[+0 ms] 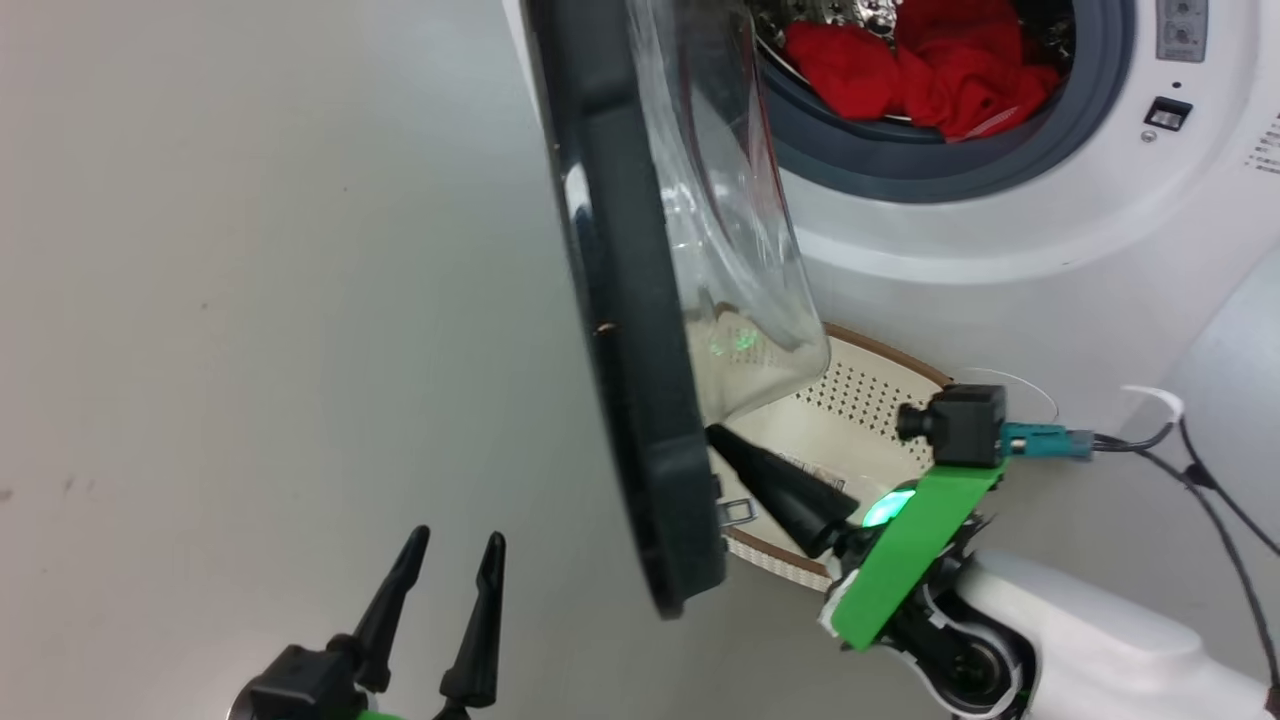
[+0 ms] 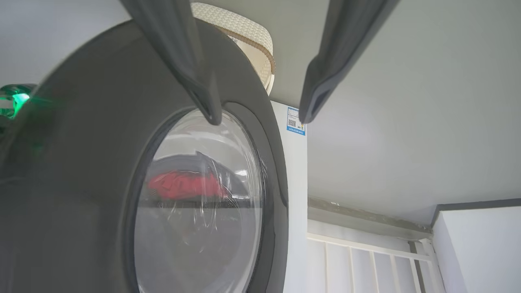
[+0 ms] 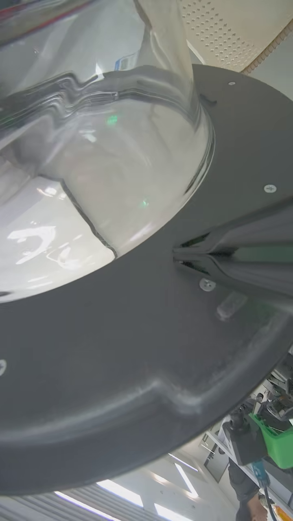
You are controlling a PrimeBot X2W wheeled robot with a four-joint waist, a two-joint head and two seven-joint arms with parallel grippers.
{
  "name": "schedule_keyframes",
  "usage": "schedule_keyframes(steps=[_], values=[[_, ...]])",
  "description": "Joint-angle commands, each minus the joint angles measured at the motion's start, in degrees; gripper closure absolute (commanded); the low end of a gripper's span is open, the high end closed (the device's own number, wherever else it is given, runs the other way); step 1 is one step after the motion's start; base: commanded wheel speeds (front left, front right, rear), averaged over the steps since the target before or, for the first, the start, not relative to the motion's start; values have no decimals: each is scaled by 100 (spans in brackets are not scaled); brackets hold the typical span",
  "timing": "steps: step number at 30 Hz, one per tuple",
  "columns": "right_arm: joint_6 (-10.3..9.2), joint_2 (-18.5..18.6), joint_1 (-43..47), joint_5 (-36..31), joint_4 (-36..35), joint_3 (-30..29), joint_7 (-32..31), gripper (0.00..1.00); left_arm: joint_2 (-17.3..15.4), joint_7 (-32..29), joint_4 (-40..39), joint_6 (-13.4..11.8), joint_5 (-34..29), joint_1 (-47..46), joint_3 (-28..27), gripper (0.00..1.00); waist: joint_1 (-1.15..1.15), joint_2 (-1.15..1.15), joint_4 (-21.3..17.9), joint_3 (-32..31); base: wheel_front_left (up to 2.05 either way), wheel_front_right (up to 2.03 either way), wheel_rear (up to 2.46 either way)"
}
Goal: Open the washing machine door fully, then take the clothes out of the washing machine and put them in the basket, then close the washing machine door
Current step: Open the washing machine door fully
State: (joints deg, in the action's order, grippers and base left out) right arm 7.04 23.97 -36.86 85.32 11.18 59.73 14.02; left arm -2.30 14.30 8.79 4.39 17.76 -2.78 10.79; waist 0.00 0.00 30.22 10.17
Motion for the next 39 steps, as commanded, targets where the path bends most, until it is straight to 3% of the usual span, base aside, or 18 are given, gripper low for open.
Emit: schedule_keyframes(steps=[1,19,39], values=[[45,-153,-54,64,-170,94,-43,100,-58,70,-181,-93,25,11,-231,0,0,0,48,-7,0,0,0],[45,-640,-647,286,-30,684,-268,100,-58,70,-398,-393,131,238,-519,0,0,0,126,23,0,0,0],[45,-826,-747,390,41,865,-187,100,-58,70,-409,-445,110,314,-636,0,0,0,123,-82,0,0,0]])
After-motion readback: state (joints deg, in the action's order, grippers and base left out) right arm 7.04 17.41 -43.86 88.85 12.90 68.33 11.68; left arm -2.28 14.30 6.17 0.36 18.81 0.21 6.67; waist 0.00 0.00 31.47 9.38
